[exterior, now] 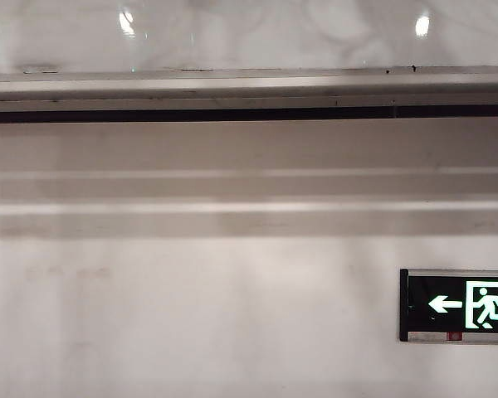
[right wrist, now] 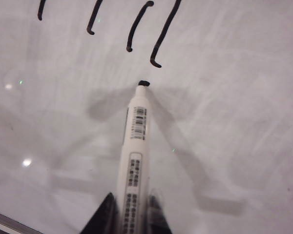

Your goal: Take a marker from the whiteboard tray, write "Hi!" on the whiteboard, and then put the marker back vertically into the whiteboard tray.

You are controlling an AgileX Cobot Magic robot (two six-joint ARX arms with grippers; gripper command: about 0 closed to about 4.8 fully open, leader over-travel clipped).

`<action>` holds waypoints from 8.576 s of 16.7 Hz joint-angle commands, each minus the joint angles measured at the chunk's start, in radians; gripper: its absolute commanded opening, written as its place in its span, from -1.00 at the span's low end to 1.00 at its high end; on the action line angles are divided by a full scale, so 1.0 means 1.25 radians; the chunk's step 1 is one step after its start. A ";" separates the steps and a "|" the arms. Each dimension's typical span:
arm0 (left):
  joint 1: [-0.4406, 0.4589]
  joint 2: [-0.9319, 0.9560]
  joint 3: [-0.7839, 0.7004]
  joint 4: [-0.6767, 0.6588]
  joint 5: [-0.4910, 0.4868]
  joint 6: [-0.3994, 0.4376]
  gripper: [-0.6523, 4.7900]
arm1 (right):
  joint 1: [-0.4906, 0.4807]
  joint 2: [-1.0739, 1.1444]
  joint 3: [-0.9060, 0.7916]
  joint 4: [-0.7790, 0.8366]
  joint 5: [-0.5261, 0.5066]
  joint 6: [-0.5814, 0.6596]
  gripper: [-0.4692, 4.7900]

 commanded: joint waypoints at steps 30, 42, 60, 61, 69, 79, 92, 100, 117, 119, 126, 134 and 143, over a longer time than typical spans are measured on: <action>0.000 -0.001 0.002 -0.002 0.021 -0.002 -0.78 | -0.002 -0.378 -0.787 0.296 0.014 0.282 -0.82; 0.000 -0.002 0.002 -0.008 0.021 -0.002 -0.78 | -0.124 -0.254 -0.790 0.355 -0.042 0.282 -0.82; 0.000 -0.001 0.002 -0.007 0.021 -0.002 -0.78 | -0.145 -0.169 -0.679 0.247 -0.104 0.317 -0.82; 0.000 -0.001 0.002 -0.007 0.021 -0.002 -0.78 | -0.149 -0.168 -0.679 0.251 -0.109 0.319 -0.82; 0.000 -0.001 0.002 -0.007 0.020 -0.002 -0.78 | -0.163 -0.137 -0.669 0.296 -0.118 0.319 -0.83; 0.000 -0.001 0.002 -0.008 0.020 -0.002 -0.78 | -0.163 -0.111 -0.670 0.336 -0.118 0.319 -0.53; 0.000 -0.001 0.002 -0.015 0.018 0.001 -0.78 | -0.163 -0.111 -0.669 0.380 -0.118 0.318 -0.03; 0.000 0.000 0.002 -0.018 0.018 0.000 -0.78 | -0.163 -0.112 -0.640 0.402 -0.118 0.317 -0.02; 0.000 0.000 0.002 -0.013 0.019 0.000 -0.78 | -0.140 -0.264 -0.544 0.400 -0.285 0.271 -0.84; 0.000 0.000 0.002 -0.013 0.018 0.000 -0.78 | -0.113 -0.264 -0.484 0.388 -0.283 0.267 -0.84; 0.000 -0.020 0.002 -0.013 0.017 -0.003 -0.78 | -0.078 -0.284 -0.343 0.291 -0.320 0.211 -0.84; 0.000 -0.121 -0.048 -0.145 -0.065 0.035 -0.78 | -0.078 -0.466 -0.428 0.134 -0.271 0.078 -0.84; 0.000 -0.492 -0.459 -0.099 -0.151 0.036 -0.78 | -0.079 -0.894 -0.939 0.154 -0.242 0.090 -0.84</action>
